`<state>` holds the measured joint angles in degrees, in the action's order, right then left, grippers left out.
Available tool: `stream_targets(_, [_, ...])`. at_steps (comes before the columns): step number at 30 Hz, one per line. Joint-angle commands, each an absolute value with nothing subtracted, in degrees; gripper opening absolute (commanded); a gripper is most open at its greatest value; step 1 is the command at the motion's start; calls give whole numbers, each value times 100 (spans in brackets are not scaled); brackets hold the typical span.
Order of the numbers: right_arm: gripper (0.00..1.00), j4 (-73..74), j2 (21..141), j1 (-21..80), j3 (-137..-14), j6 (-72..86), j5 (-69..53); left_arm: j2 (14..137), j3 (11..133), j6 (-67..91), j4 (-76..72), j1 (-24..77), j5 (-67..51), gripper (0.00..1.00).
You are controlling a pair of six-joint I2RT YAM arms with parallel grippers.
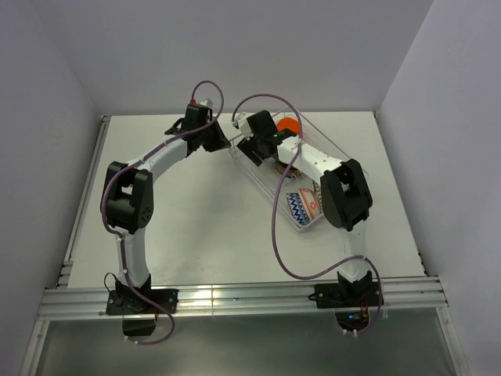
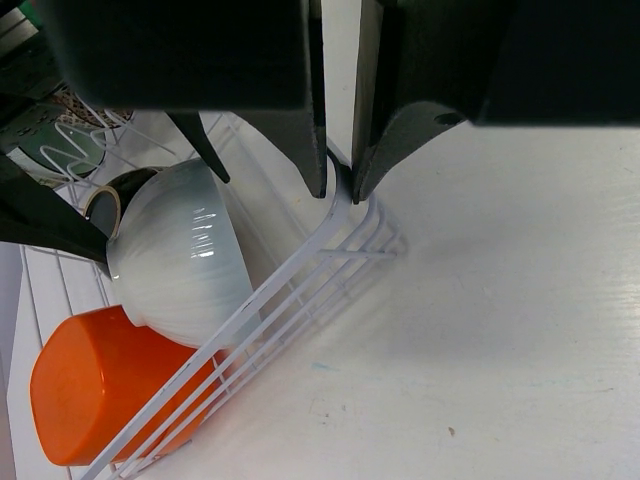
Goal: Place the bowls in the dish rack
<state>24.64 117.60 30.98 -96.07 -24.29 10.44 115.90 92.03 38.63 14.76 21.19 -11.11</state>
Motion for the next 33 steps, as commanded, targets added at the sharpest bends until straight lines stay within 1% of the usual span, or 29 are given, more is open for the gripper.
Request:
stream_targets(1, [84, 2777, 11725, 3120, -9782, -2250, 836, 11804, 9264, 3656, 1846, 2030, -958, 0])
stream_targets(2, [87, 2821, 11699, 3129, -9817, -2224, 774, 11804, 9264, 3656, 1828, 2022, -958, 0])
stream_targets(3, [92, 2856, 11672, 3129, -9870, -2171, 704, 11795, 9238, 3665, 1828, 2021, -958, 0])
stream_targets(6, [100, 3023, 11628, 3129, -9984, -2075, 511, 11786, 9202, 3665, 1828, 2013, -967, 0])
stream_targets(13, [100, 3199, 11330, 3129, -10011, -1837, 54, 11760, 9158, 3656, 1802, 2013, -1037, 0])
stream_targets(18, [100, 3287, 11118, 3041, -10212, -1434, -614, 11725, 9150, 3604, 1802, 2013, -1072, 0])
stream_targets(22, [100, 3428, 11066, 2621, -10520, -950, -1387, 11602, 9062, 3507, 1662, 2013, -1248, 0])
stream_targets(25, [99, 3410, 11022, 2365, -10714, -493, -1836, 11400, 8825, 3489, 1293, 2013, -1406, 3])
stream_targets(28, [93, 3305, 10873, 1865, -10705, -10, -1995, 11259, 8736, 3402, 1055, 2013, -1555, 5])
stream_targets(29, [87, 3296, 10846, 1768, -10644, 252, -2004, 11267, 8762, 3375, 1072, 2013, -1582, 5])
stream_targets(31, [79, 3270, 10741, 1565, -10512, 343, -1873, 11268, 8798, 3314, 1116, 2013, -1547, 4])
stream_targets(32, [71, 3270, 10705, 1425, -10364, 343, -1785, 11276, 8815, 3296, 1125, 2013, -1547, 4])
stream_targets(33, [66, 3287, 10670, 1372, -10284, 291, -1680, 11276, 8824, 3270, 1151, 2013, -1564, 4])
